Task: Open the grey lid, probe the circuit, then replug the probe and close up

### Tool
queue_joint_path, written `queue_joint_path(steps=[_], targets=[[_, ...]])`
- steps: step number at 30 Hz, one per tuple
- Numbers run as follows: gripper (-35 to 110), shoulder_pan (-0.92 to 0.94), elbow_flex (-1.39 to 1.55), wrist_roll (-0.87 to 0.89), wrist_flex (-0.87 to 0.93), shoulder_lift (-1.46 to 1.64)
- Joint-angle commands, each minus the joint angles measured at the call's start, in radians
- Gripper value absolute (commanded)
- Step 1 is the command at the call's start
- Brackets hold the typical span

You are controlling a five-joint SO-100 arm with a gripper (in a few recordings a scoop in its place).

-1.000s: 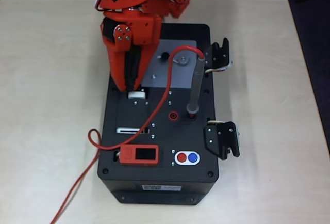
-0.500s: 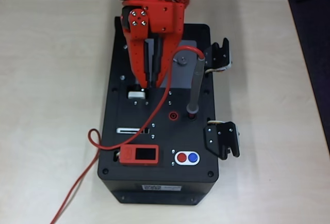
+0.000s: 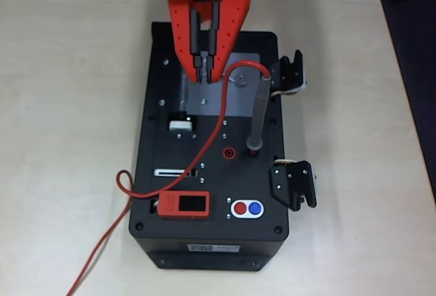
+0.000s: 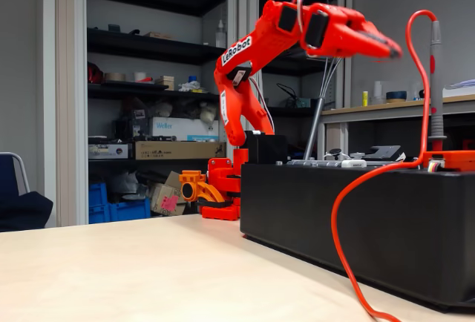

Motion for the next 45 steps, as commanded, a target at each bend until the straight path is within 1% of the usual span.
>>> queue_joint_path(steps=[1, 9, 14, 18, 30, 35, 40, 42, 43, 45], targets=[[0, -0.038, 0.086, 0.086, -0.095, 0.109], [0, -0.041, 0.448, 0.146, -0.350, 0.344], [0, -0.026, 0.632, 0.156, -0.428, 0.508], [0, -0.012, 0.807, 0.169, -0.531, 0.686], [0, -0.012, 0.973, 0.153, -0.407, 0.994], [0, -0.020, 1.048, 0.179, -0.400, 1.100], [0, -0.041, 1.103, 0.239, -0.520, 1.101], [0, -0.041, 1.160, 0.259, -0.661, 1.100], [0, -0.040, 1.183, 0.298, -0.709, 1.098], [0, -0.040, 1.183, 0.314, -0.738, 1.095]])
